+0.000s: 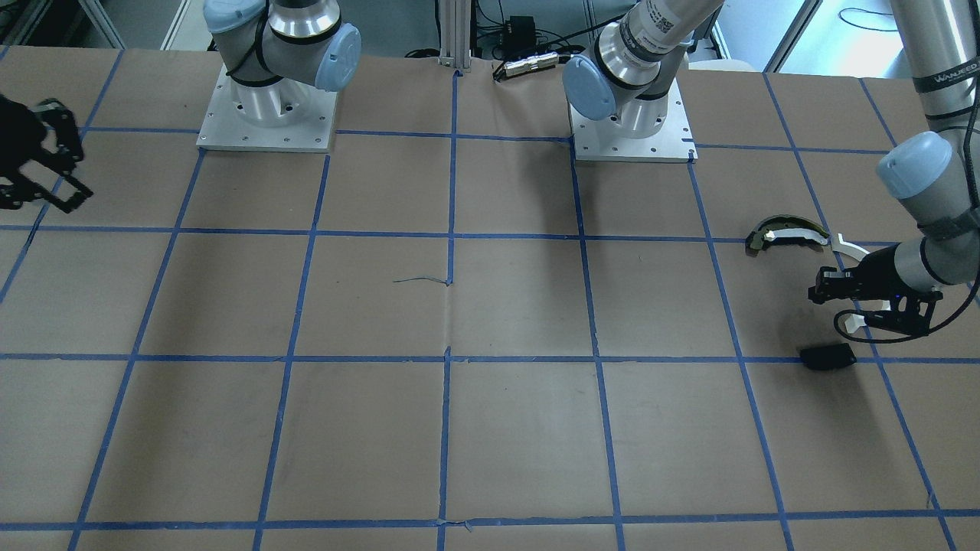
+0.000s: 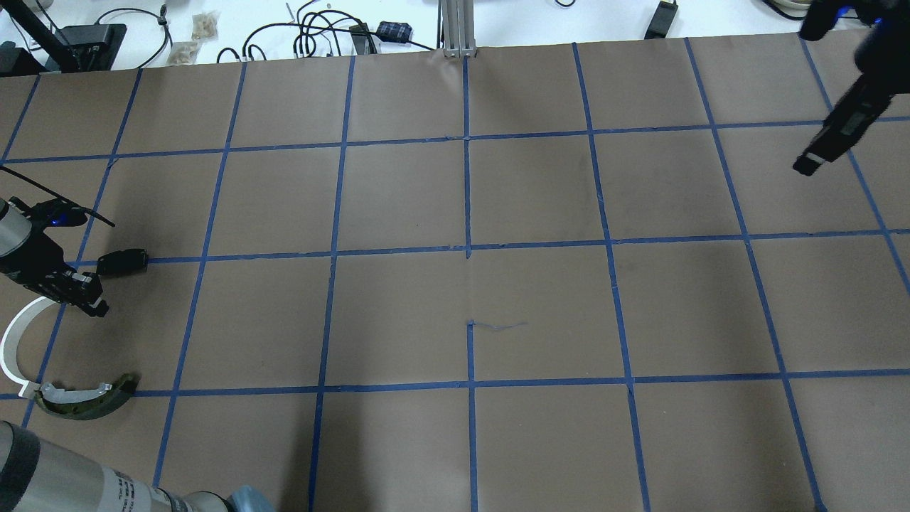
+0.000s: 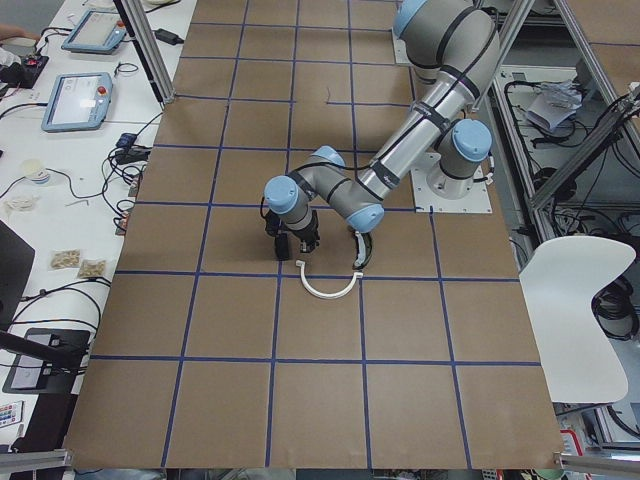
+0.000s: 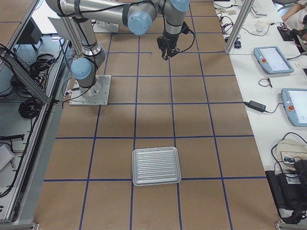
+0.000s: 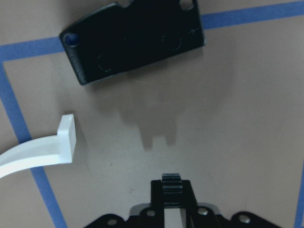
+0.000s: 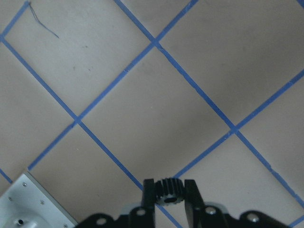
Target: Place bearing gear from tray to pile
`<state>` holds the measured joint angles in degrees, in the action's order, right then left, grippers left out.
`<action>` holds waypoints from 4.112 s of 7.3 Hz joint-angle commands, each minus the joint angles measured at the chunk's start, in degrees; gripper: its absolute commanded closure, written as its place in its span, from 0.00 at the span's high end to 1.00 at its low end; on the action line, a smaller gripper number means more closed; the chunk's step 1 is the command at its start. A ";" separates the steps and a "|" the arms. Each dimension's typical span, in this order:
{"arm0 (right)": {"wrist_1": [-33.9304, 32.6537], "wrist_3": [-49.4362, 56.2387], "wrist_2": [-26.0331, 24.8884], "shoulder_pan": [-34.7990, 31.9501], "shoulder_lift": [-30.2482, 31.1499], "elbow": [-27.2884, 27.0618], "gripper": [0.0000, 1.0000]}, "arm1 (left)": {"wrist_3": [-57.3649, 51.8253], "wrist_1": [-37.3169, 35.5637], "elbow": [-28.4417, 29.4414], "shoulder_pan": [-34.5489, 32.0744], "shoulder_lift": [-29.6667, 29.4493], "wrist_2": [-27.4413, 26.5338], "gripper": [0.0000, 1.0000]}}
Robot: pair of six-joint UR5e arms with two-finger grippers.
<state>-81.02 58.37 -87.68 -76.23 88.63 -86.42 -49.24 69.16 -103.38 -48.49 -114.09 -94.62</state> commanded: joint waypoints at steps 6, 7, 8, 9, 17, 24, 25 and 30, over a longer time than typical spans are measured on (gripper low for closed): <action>-27.26 -62.15 -0.47 -36.44 -14.54 0.29 0.25 | 0.46 3.27 2.64 -5.10 3.60 -0.47 1.00; -27.18 -62.06 -0.57 -36.45 -14.71 0.37 0.36 | 0.46 3.18 4.57 -7.30 4.31 -0.65 1.00; -27.26 -62.15 -0.57 -36.45 -14.80 0.11 0.81 | 0.64 3.35 6.59 -9.23 5.10 -0.74 1.00; -27.35 -62.15 -0.39 -36.36 -14.80 0.54 1.00 | 4.38 4.92 8.00 -11.69 6.24 -0.74 1.00; -5.74 -52.91 -5.23 -16.41 -3.91 6.80 1.00 | 38.80 -7.94 7.41 -45.60 2.66 7.78 1.00; -17.95 -61.10 -4.26 -16.84 1.37 -1.74 1.00 | 31.93 -22.92 7.31 -59.88 -7.89 7.08 1.00; -17.08 -61.10 -4.26 -16.85 1.37 -1.74 1.00 | 31.58 -22.93 7.14 -59.88 -8.51 7.08 1.00; -17.07 -60.48 -3.99 -17.28 1.37 -2.26 1.00 | 31.05 -25.30 7.05 -59.96 -9.66 7.43 0.83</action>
<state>-98.06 -2.24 -91.71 -93.42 89.99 -88.61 -18.19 44.31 -96.30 -108.39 -123.68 -87.32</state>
